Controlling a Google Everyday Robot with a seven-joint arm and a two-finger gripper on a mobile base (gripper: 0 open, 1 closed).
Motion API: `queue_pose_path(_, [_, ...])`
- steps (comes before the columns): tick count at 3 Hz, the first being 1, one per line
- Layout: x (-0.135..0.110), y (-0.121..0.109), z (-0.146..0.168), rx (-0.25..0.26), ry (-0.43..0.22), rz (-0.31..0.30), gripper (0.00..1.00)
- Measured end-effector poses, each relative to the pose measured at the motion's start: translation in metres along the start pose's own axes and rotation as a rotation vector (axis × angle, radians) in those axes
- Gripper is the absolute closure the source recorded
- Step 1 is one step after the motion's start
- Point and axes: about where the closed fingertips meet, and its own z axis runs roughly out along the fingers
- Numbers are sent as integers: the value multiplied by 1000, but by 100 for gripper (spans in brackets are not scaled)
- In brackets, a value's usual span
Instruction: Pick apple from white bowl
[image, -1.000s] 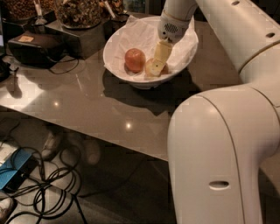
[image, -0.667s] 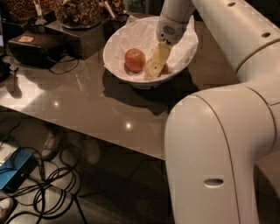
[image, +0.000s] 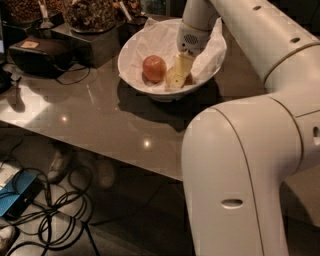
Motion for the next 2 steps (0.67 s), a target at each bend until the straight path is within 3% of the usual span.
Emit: queue_pose_path(2, [6, -4, 16, -26, 25, 4, 27])
